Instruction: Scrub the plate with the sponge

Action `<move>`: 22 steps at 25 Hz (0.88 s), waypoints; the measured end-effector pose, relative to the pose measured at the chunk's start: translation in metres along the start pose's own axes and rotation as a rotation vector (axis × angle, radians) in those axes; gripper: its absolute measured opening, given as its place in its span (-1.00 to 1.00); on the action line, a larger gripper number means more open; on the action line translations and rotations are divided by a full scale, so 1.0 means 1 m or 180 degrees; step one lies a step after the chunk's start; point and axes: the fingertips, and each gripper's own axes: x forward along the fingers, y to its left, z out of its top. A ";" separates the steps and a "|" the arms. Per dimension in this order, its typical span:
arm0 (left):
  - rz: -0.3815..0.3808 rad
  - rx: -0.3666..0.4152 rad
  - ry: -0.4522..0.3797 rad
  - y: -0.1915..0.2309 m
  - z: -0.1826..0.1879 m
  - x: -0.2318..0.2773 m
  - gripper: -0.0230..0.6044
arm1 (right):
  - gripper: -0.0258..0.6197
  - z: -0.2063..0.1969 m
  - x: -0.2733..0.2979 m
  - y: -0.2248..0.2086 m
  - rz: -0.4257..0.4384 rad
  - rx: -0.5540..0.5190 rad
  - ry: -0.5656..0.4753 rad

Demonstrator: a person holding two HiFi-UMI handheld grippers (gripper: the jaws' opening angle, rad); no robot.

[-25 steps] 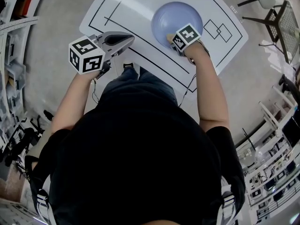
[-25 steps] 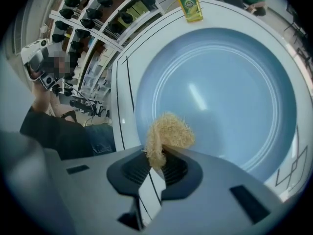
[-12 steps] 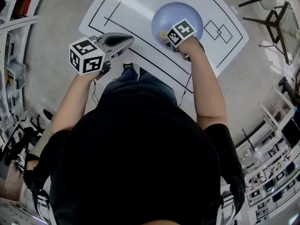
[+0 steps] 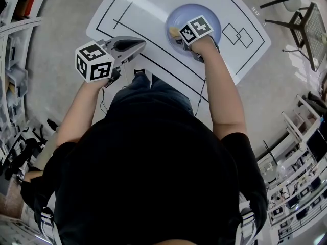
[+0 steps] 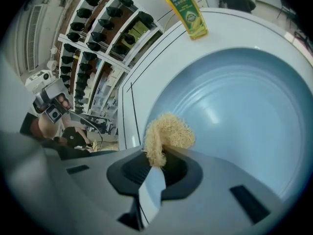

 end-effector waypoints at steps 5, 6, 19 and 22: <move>-0.0010 -0.0020 0.0013 0.001 -0.003 0.001 -0.91 | -0.78 0.018 -0.004 -0.009 0.0001 0.0179 -0.0337; -0.0009 -0.0022 0.0013 0.002 -0.003 0.001 -0.91 | -0.78 0.021 -0.005 -0.010 0.0003 0.0200 -0.0379; -0.0011 -0.0009 0.0005 0.002 0.002 -0.002 -0.91 | -0.78 0.023 -0.032 -0.007 -0.0597 -0.0414 -0.0499; 0.0000 -0.0016 -0.0014 0.006 0.005 -0.001 -0.91 | -0.78 0.016 -0.043 -0.008 -0.0920 -0.0720 -0.0388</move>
